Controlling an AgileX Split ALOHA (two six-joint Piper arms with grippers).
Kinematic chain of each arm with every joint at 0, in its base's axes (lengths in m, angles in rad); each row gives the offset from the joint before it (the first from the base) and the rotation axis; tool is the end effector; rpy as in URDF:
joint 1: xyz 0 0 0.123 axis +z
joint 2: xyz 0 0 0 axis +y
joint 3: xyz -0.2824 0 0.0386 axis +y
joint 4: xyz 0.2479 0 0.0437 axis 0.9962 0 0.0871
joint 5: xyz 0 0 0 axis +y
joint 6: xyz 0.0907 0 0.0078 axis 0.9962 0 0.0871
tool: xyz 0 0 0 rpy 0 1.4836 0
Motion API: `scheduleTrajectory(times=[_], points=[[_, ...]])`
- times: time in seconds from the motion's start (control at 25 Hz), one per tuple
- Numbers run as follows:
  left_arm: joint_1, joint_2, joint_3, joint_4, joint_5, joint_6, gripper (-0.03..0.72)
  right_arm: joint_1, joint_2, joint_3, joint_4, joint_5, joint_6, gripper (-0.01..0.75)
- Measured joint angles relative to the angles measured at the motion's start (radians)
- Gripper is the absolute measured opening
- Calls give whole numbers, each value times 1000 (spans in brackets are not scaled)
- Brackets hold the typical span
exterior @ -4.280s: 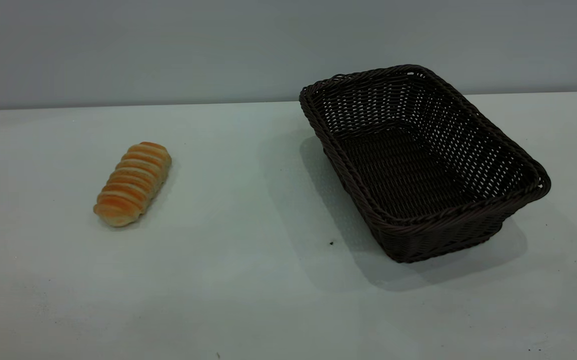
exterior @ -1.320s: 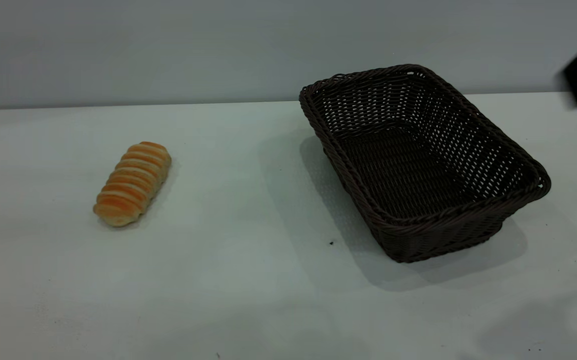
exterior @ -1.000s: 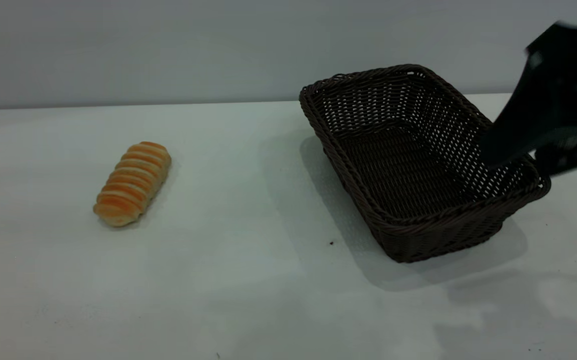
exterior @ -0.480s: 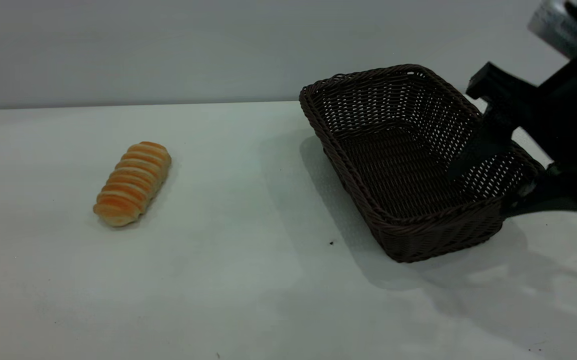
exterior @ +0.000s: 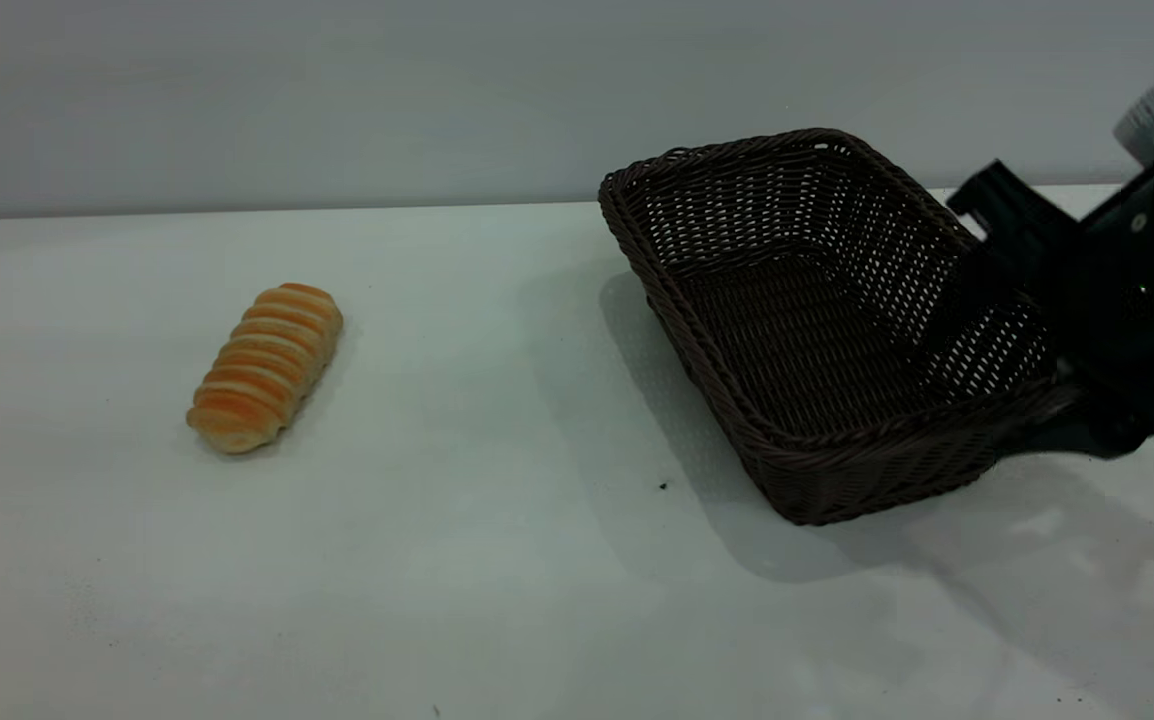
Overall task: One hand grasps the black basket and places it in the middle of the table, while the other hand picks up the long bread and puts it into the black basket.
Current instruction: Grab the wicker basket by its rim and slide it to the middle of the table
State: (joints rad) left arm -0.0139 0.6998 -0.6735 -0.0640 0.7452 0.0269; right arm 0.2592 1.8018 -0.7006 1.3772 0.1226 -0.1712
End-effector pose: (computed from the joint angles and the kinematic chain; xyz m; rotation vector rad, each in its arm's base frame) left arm 0.1282 -0.0057 0.3141 0.0162 2.2541 -0.0671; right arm 0.2865 0.0874 0.1099 1.2144 2.4744 0.6264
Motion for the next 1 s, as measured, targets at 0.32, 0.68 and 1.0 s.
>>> scheduleTrajectory(times=[0.32, 0.68, 1.0], points=[[0, -5, 0, 0, 12, 0, 514, 0, 108, -31, 84, -42, 0, 499], [0, -5, 0, 0, 26, 0, 514, 0, 209, -106, 87, -66, -11, 330], [0, -5, 0, 0, 28, 0, 514, 1, 193, -113, 88, -77, -79, 89]])
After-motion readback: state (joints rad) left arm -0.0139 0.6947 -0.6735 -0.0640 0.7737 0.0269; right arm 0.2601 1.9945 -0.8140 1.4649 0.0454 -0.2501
